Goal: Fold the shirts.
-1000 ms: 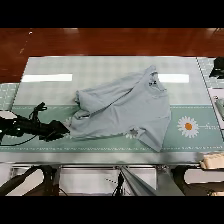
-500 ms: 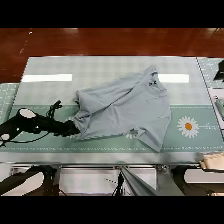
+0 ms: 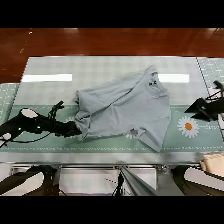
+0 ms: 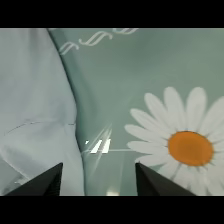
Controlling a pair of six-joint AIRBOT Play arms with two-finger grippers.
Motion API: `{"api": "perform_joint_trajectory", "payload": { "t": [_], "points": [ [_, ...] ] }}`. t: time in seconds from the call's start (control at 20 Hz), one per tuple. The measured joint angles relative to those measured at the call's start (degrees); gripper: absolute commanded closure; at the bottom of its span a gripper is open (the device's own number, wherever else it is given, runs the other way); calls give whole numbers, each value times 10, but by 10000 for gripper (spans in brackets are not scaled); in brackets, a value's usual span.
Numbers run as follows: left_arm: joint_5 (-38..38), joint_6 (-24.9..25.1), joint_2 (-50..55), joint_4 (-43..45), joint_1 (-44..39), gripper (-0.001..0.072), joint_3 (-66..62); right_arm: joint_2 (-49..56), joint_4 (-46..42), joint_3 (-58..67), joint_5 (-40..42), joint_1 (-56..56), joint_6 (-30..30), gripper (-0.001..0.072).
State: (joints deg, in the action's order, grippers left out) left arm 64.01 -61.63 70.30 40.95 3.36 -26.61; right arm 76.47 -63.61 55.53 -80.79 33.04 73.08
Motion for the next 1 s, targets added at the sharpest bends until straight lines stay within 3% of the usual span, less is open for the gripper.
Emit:
{"api": "perform_joint_trajectory", "payload": {
  "t": [0.2,0.45,0.6,0.75,0.8,1.0],
  "points": [
    [10,1,0,0,0,679,-7,-7,87,-109,92,2,-29,187],
    [18,4,0,0,0,679,-14,-8,158,-161,154,-6,-64,190],
    [19,4,0,-1,0,679,-16,-8,176,-171,195,-52,-68,328],
    [20,5,-1,0,0,679,-20,-8,177,-174,256,-113,-41,652],
    [21,5,-1,0,0,679,-26,-8,179,-174,270,-127,-27,680],
    [36,5,-13,0,0,680,-84,-14,179,-148,259,-141,-16,682]
  ]
}}
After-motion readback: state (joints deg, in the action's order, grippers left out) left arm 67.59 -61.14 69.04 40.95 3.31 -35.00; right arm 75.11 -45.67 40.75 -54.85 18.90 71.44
